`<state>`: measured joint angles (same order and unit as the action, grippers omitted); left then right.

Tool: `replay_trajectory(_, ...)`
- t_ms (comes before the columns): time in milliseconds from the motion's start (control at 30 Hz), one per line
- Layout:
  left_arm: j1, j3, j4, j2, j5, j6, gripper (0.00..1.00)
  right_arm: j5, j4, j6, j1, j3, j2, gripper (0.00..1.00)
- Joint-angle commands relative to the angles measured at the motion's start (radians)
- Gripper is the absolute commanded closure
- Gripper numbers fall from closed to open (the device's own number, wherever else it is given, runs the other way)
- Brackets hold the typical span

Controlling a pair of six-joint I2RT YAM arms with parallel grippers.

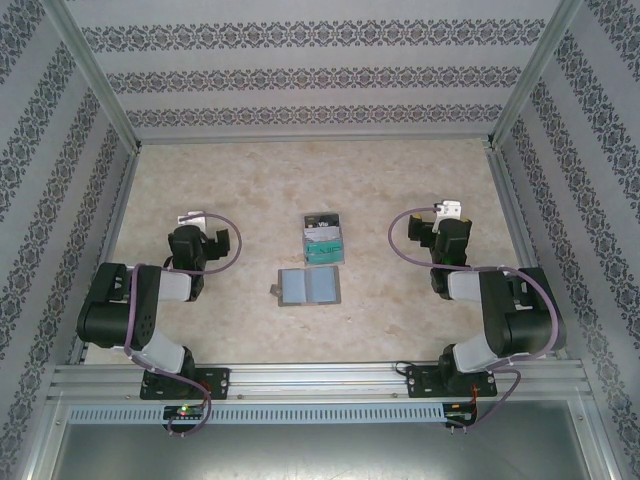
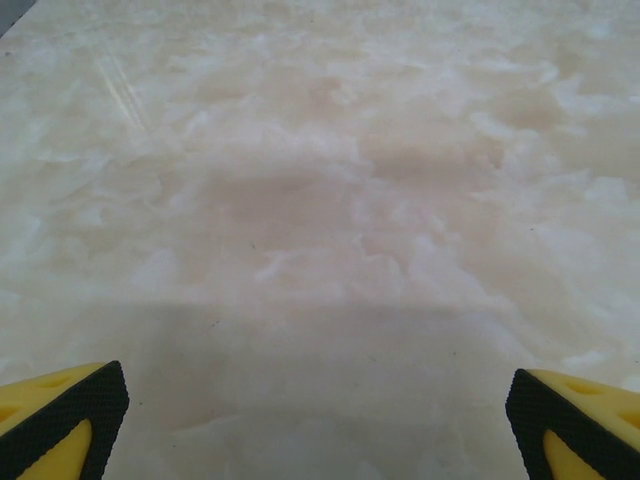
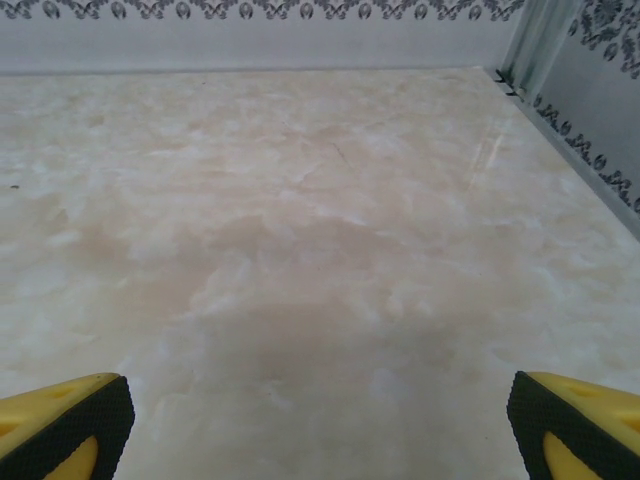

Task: Take the credit cards out of the card holder

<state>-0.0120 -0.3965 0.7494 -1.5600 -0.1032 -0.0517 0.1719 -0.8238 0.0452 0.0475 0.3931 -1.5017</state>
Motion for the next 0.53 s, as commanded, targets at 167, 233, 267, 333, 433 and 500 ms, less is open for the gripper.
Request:
replay_trajectory(167, 0.005, -0.016, 0.081, 0.002, 0.066, 0.038, 0.01, -0.047, -0.064, -0.01, -0.009, -0.011, -0.002, 0.02)
replay_trajectory(233, 0.004, -0.015, 0.083, 0.001, 0.066, 0.038, 0.01, -0.047, -0.066, -0.009, -0.011, -0.011, -0.001, 0.02)
replay_trajectory(267, 0.004, -0.015, 0.085, 0.001, 0.066, 0.038, 0.01, -0.047, -0.066, -0.009, -0.011, -0.011, -0.002, 0.02)
replay_trajectory(333, 0.004, -0.016, 0.083, 0.001, 0.067, 0.038, 0.01, -0.047, -0.065, -0.01, -0.01, -0.011, -0.002, 0.02)
replay_trajectory(433, 0.006, -0.017, 0.08, 0.001, 0.07, 0.038, 0.01, -0.048, -0.066, -0.009, -0.011, -0.011, -0.002, 0.02)
replay_trajectory(500, 0.006, -0.016, 0.082, 0.001, 0.071, 0.039, 0.01, -0.066, -0.066, -0.014, -0.012, -0.011, -0.002, 0.02)
